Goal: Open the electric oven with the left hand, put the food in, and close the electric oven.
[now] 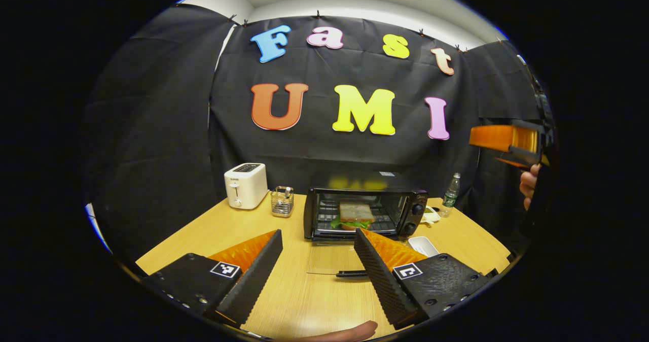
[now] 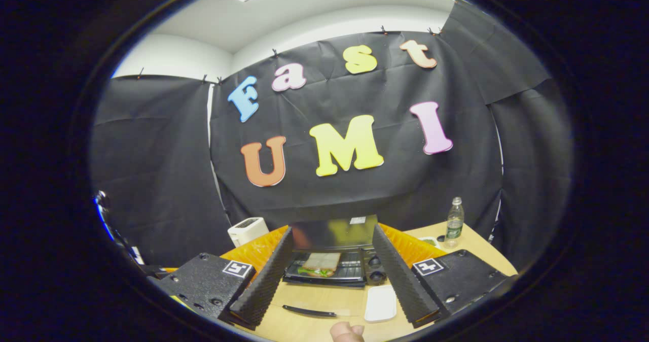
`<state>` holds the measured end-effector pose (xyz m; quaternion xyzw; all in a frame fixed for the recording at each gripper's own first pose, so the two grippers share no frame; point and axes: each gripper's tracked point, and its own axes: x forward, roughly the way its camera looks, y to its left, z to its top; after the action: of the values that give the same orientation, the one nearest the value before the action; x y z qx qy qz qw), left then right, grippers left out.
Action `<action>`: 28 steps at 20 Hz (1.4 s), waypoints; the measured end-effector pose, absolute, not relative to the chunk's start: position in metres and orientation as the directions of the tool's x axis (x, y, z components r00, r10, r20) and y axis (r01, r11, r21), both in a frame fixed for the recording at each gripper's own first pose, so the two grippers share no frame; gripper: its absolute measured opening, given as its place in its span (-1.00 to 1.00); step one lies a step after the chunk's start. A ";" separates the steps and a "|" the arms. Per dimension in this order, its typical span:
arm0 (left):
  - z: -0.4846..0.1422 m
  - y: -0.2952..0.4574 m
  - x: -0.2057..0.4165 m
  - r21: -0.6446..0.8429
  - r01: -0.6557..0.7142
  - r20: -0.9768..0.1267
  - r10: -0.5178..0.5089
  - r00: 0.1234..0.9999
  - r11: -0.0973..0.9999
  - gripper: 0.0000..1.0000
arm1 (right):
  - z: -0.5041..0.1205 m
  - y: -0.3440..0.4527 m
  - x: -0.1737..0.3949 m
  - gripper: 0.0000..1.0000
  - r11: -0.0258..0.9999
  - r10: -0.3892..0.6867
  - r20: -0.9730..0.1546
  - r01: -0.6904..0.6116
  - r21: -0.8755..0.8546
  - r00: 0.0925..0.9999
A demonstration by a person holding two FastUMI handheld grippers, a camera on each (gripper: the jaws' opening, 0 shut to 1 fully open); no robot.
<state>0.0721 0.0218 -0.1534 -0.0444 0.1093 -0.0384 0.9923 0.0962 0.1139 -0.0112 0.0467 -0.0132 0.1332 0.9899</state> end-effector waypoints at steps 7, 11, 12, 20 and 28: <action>-0.215 -0.043 0.103 -0.091 0.158 -0.369 -0.180 0.912 0.983 0.88 | 0.044 0.035 0.063 0.99 0.988 0.149 0.136 -0.152 0.014 0.980; -0.269 -0.069 0.103 -0.054 0.194 -0.480 -0.196 0.855 0.979 0.89 | 0.056 0.007 0.042 0.99 0.995 0.100 0.179 -0.102 0.000 0.979; -0.283 -0.075 0.101 -0.060 0.198 -0.517 -0.200 0.832 0.978 0.88 | 0.058 0.004 0.039 1.00 0.995 0.097 0.190 -0.098 -0.003 0.977; -0.340 -0.090 0.106 -0.077 0.154 -0.649 -0.167 0.743 0.985 0.92 | 0.056 -0.004 0.036 0.79 0.992 0.122 0.200 -0.128 0.016 0.972; -0.353 -0.093 0.121 -0.065 0.133 -0.682 -0.142 0.717 0.989 0.91 | 0.042 -0.029 0.046 1.00 0.996 0.076 0.173 -0.084 0.040 0.982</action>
<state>0.1209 -0.0934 -0.3532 -0.0055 0.3686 -0.0742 0.9266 0.0464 -0.0291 0.0425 0.0237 -0.0858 0.0400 0.9952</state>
